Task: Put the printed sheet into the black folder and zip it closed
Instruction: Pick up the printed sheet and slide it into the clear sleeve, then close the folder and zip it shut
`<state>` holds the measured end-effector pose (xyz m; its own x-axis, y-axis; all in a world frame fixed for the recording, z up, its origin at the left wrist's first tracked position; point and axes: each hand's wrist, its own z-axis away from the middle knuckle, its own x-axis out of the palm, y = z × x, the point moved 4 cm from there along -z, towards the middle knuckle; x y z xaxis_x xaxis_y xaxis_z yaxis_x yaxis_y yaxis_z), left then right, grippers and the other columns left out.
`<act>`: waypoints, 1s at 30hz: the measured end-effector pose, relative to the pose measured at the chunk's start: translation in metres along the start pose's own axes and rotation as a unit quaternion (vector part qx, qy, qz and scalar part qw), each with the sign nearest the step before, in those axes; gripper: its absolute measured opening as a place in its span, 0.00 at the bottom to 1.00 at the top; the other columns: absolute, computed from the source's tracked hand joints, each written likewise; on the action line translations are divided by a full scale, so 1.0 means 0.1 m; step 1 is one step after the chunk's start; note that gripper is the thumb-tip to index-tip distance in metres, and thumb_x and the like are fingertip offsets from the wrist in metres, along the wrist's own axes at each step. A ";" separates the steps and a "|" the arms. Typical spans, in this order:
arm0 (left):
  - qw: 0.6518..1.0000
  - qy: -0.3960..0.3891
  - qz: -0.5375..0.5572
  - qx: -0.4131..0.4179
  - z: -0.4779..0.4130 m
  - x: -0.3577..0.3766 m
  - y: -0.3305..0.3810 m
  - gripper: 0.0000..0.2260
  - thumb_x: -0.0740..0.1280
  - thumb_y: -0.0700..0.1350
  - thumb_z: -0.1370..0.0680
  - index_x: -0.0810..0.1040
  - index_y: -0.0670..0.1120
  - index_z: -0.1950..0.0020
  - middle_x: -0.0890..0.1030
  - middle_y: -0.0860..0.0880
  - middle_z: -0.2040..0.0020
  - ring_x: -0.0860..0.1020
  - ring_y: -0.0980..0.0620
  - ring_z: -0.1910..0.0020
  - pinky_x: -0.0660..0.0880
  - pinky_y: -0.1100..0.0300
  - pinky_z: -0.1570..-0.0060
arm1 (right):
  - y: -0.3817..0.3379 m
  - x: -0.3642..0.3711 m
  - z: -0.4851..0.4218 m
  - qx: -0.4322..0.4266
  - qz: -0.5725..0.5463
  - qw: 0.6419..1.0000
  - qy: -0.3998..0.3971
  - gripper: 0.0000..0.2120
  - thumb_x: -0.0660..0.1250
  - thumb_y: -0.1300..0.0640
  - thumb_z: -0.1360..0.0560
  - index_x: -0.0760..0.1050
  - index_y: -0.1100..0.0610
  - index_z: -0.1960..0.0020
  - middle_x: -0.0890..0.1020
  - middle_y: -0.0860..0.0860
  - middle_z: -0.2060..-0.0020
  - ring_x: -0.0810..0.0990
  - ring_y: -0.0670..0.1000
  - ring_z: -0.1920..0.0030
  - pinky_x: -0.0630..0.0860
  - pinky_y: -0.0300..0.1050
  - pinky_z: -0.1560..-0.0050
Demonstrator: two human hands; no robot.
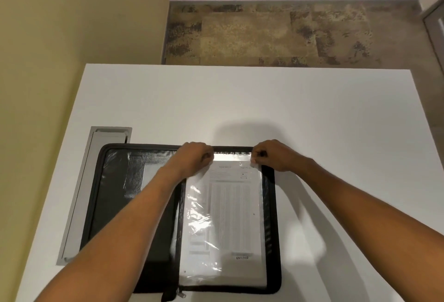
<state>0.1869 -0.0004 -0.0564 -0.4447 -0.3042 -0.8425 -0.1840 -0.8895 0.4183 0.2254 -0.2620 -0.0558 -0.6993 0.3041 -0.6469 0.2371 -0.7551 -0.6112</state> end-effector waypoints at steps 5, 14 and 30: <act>0.999 0.009 -0.044 0.027 0.02 -0.07 -0.07 0.06 0.66 0.45 0.20 0.82 0.51 0.50 0.86 0.54 0.57 0.82 0.49 0.60 0.74 0.56 0.59 | -0.01 0.02 -0.02 -0.013 0.000 1.000 -0.008 0.06 0.69 0.54 0.21 0.81 0.53 0.55 0.82 0.44 0.61 0.77 0.42 0.60 0.70 0.43 0.56; 0.997 0.021 -0.070 0.028 0.04 -0.04 0.03 0.04 0.65 0.49 0.17 0.80 0.52 0.47 0.86 0.52 0.61 0.83 0.46 0.63 0.65 0.57 0.58 | -0.02 0.05 0.01 0.005 0.097 0.995 -0.038 0.07 0.64 0.54 0.19 0.79 0.49 0.54 0.80 0.40 0.67 0.75 0.38 0.61 0.63 0.48 0.45; 0.997 0.064 -0.028 -0.038 0.99 0.00 0.14 0.21 0.73 0.49 0.21 0.78 0.48 0.29 0.76 0.44 0.27 0.73 0.42 0.28 0.68 0.46 0.28 | -0.35 0.60 0.66 0.227 0.073 0.934 0.265 0.19 0.68 0.61 0.27 0.72 0.59 0.37 0.75 0.57 0.41 0.76 0.59 0.42 0.75 0.54 0.46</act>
<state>0.0972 0.0206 -0.0168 -0.3202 -0.2900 -0.9019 -0.1363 -0.9280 0.3468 0.1303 -0.2556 -0.0430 -0.2222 0.3329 -0.9164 -0.0908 -0.9429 -0.3205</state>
